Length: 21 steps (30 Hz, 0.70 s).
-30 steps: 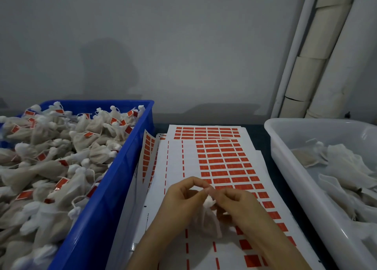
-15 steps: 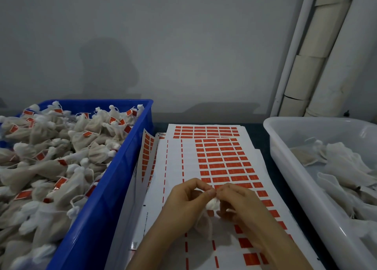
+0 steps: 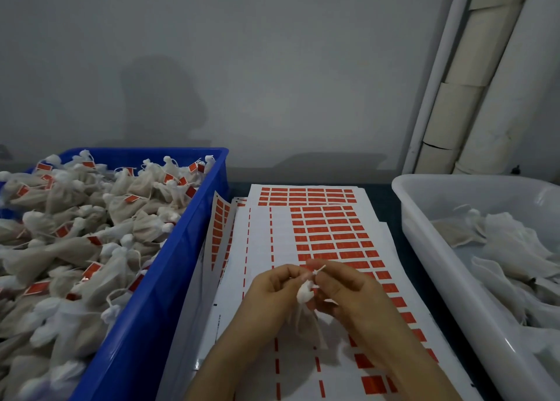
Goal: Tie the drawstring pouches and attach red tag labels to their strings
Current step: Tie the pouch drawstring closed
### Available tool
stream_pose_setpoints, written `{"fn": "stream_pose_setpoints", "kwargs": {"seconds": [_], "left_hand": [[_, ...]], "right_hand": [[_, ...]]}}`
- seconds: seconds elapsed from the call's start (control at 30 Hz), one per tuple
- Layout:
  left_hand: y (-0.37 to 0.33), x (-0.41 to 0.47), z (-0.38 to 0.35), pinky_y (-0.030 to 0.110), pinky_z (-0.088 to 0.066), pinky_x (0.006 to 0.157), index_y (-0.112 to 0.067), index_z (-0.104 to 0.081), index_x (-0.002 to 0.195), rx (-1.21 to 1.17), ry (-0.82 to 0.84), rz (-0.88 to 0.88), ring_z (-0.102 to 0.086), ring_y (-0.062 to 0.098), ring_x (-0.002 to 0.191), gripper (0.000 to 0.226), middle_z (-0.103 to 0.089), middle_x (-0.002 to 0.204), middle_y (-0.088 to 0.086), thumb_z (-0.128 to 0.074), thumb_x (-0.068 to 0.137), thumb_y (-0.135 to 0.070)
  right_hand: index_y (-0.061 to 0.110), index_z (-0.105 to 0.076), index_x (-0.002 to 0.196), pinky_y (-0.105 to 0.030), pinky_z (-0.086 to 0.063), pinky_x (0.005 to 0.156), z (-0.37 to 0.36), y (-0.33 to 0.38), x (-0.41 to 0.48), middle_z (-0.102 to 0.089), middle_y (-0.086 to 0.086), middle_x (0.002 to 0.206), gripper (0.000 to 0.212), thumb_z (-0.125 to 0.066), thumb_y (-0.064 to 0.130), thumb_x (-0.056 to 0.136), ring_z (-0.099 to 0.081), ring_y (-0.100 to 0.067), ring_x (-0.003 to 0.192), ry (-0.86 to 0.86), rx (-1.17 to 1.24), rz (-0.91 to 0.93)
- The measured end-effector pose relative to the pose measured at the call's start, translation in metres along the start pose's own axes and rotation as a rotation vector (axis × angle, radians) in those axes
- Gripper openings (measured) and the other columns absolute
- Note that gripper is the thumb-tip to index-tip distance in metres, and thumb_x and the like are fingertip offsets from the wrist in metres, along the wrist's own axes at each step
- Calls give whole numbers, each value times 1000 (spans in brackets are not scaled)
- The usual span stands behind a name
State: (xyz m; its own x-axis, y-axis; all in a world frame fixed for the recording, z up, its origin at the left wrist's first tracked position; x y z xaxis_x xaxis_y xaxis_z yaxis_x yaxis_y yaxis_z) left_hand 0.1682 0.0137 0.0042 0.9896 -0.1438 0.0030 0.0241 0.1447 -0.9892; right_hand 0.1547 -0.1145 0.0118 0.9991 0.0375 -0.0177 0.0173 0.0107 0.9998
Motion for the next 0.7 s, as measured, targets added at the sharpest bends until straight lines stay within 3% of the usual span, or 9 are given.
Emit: {"fn": "stream_pose_setpoints", "kwargs": {"seconds": [0.1,0.2,0.33,0.4,0.47,0.53,0.6,0.7], "left_hand": [[0,0,-1,28,-54,82,-28,-68,81,-27,24,20,-66,17,85,18,-71,84,-6,-52,90,-29],[3,1,-3,30,-54,82,-27,-69,78,-51,47,35,-65,18,84,19,-71,80,-6,-53,90,-27],[9,5,-10,25,-51,83,-22,-63,82,-82,51,97,-63,27,95,19,-69,97,5,-47,92,-27],[7,6,-13,23,-50,79,-24,-61,84,-159,47,165,-63,22,95,33,-67,100,1,-36,88,-46],[5,7,-13,25,-53,78,-31,-63,85,-195,62,137,-64,18,92,46,-68,99,-4,-30,76,-62],[0,4,-14,27,-55,78,-38,-64,87,-182,102,42,-67,17,91,40,-72,98,-7,-52,64,-69],[-2,-1,-16,26,-56,79,-41,-63,92,-188,150,0,-70,13,89,57,-74,94,-10,-73,42,-68],[-5,-2,-12,13,-54,67,-39,-67,91,-199,101,-51,-67,2,90,45,-72,94,-17,-72,51,-57]], "right_hand": [[48,-67,63,-7,-48,53,3,1,-3,-69,28,68,10,-63,39,63,-67,4,71,-88,-84,50],[41,-67,65,-8,-49,52,6,3,-3,-69,25,69,5,-63,39,66,-67,1,70,-144,-60,62],[30,-66,75,-23,-57,69,5,-3,-3,-71,10,77,8,-62,25,79,-69,-15,75,-177,40,22],[25,-68,75,-30,-57,72,5,-6,-3,-70,0,73,11,-60,22,81,-67,-18,70,-188,120,-25],[18,-70,77,-27,-56,64,4,-6,-4,-64,-5,60,11,-60,21,79,-59,-16,55,-161,246,-69],[11,-71,79,-24,-57,58,2,-6,-5,-64,-5,55,17,-56,19,81,-59,-17,51,-124,372,-82],[11,-72,72,-25,-57,53,2,-7,-5,-71,-7,63,28,-50,16,87,-70,-22,63,-115,455,-84],[4,-70,78,-34,-60,66,-1,-8,-5,-69,-17,75,27,-47,13,89,-65,-31,75,-70,637,-106]]}}
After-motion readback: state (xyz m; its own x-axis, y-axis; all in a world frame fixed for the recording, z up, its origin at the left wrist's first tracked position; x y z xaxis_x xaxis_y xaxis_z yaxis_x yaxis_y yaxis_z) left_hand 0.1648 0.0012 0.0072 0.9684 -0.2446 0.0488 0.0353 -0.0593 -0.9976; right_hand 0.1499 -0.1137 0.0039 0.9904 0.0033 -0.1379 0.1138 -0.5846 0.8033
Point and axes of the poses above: each hand's wrist, its own x-axis towards the middle knuckle, its own z-axis out of the back of the hand, y = z × x, the point moved 6 cm from there along x, towards the middle knuckle
